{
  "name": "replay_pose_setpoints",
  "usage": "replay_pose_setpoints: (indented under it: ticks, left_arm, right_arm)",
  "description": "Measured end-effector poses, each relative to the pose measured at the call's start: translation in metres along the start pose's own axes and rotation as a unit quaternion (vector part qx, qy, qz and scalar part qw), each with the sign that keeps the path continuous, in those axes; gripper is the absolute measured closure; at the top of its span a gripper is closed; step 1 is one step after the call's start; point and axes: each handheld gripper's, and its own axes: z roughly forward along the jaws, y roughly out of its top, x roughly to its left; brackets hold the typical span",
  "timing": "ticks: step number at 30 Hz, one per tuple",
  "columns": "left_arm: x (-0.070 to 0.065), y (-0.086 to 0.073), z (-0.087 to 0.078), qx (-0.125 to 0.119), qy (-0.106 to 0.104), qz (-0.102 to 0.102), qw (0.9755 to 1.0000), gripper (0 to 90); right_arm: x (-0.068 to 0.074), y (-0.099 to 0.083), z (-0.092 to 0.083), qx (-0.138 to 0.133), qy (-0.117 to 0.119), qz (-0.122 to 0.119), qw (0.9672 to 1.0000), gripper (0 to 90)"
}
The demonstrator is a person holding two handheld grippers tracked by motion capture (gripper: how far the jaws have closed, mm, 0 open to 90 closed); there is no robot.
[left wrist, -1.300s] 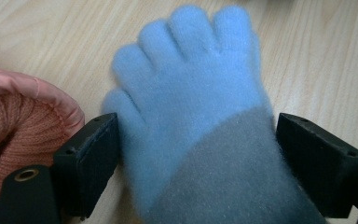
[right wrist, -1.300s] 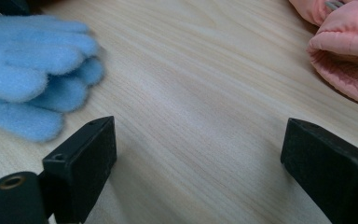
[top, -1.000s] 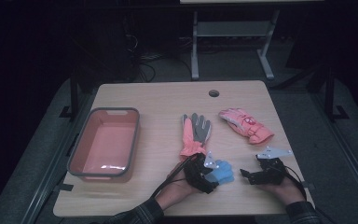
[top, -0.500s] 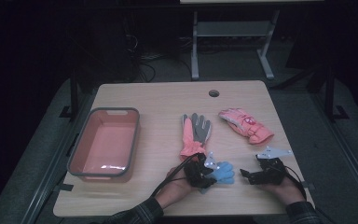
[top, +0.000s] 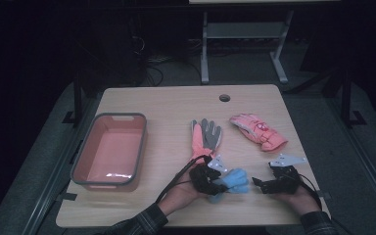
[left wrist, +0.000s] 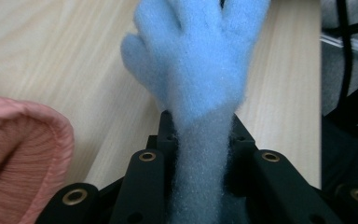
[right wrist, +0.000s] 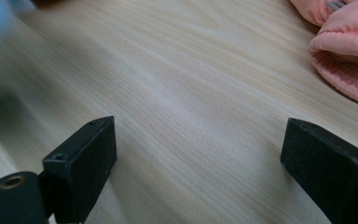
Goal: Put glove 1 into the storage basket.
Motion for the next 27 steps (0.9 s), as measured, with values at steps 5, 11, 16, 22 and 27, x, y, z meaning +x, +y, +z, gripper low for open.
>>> replay_pose_setpoints:
  ticks: [5, 11, 16, 22, 27]
  left_arm:
    - [0.005, 0.002, -0.012, -0.006, -0.006, -0.005, 1.0000, 72.7]
    - [0.014, 0.005, -0.033, -0.018, 0.000, -0.020, 0.9996, 72.7]
    - [0.022, 0.005, -0.053, -0.028, 0.008, -0.029, 0.9992, 72.7]
    - [0.031, 0.004, -0.072, -0.036, 0.026, -0.038, 0.9983, 72.6]
    - [0.044, 0.001, -0.096, -0.042, 0.042, -0.050, 0.9970, 72.5]
  right_arm:
    - [0.000, 0.000, 0.000, 0.000, 0.000, 0.000, 1.0000, 9.8]
    - [0.000, 0.000, 0.000, 0.001, -0.001, 0.000, 1.0000, 9.8]
    - [0.000, 0.000, 0.000, 0.001, 0.000, 0.000, 1.0000, 9.7]
    - [0.000, 0.000, 0.000, 0.001, -0.001, 0.000, 1.0000, 9.8]
    - [0.000, 0.000, 0.000, 0.000, 0.000, 0.000, 1.0000, 9.7]
